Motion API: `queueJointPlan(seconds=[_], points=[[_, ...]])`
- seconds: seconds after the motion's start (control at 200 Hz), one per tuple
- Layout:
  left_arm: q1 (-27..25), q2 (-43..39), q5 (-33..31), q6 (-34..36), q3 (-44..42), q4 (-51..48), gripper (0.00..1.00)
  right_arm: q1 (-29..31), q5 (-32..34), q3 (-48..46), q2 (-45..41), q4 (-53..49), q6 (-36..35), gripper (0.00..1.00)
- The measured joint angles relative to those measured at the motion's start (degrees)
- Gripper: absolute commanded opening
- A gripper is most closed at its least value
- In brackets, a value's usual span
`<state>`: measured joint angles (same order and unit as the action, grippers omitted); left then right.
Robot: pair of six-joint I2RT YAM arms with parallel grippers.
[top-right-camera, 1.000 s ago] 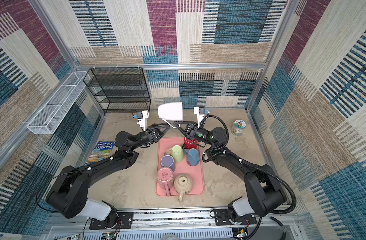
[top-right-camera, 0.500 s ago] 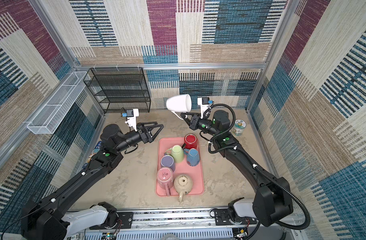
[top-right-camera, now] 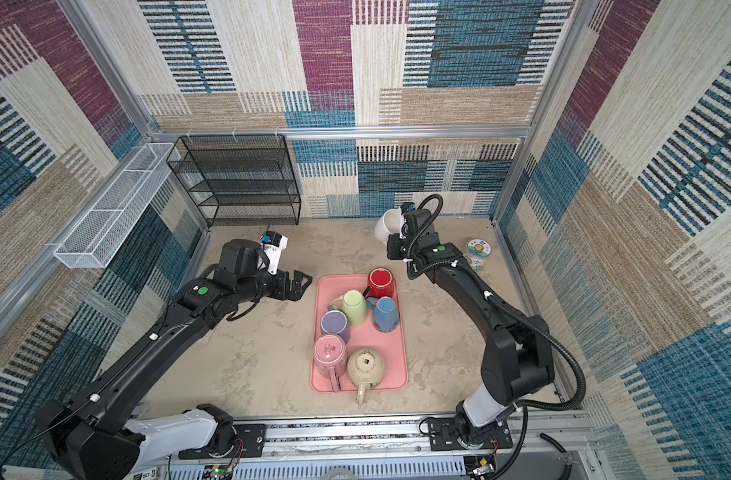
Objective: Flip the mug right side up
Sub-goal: 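Carry the white mug upright past the tray with the right gripper, then lower the white mug onto the table beside the jar and open the right gripper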
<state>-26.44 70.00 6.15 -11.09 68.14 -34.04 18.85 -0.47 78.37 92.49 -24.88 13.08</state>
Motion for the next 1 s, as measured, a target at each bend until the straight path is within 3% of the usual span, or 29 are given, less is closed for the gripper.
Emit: queueJointPlan(seconds=[0.135,0.321,1.002], points=[[-0.09,1.20,-0.26,2.27,-0.13,-2.45,0.99,-1.79,7.91,1.31,4.74,-3.54,-2.89,0.00],[-0.07,1.77,-0.20,3.80,-0.28,-3.98,0.98,-5.99,12.24,5.07,11.15,-7.21,-5.57,0.00],[-0.20,3.91,0.24,5.05,-0.42,-5.18,0.94,-12.55,11.37,10.56,19.82,-13.16,-8.68,0.00]])
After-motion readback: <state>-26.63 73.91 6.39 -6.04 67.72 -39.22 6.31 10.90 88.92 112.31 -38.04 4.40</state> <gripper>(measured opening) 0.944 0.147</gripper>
